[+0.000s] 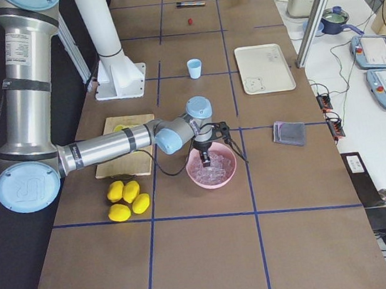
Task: Mash ice and strawberries in cup
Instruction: 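Lower the right gripper into the pink bowl and grasp another ice cube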
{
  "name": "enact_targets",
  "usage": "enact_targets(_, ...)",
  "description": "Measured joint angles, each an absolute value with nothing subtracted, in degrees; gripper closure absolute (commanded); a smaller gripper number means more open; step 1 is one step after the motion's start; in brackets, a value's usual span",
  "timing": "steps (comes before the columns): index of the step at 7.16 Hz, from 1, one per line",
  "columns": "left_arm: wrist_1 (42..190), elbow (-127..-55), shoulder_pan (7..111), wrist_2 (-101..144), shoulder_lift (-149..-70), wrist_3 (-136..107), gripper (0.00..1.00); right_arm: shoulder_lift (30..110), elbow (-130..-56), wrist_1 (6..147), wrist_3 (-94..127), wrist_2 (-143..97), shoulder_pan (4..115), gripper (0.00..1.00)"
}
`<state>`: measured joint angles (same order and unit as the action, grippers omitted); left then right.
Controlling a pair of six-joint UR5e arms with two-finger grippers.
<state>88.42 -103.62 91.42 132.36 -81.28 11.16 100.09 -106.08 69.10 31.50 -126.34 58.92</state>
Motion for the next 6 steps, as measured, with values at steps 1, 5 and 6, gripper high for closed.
enact_targets(1, 88.4, -103.6, 91.4, 132.4, -81.3, 11.2, 0.00, 100.3, -105.8, 69.1, 31.4, -126.3, 58.8, 0.38)
enact_targets(5, 88.4, -103.6, 91.4, 133.0, -81.3, 11.2, 0.00, 100.6, -105.6, 69.3, 31.3, -126.3, 58.5, 0.57)
enact_targets(6, 88.4, -103.6, 91.4, 133.1, -81.3, 11.2, 0.00, 100.6, -105.6, 69.4, 31.3, -126.3, 58.4, 0.80)
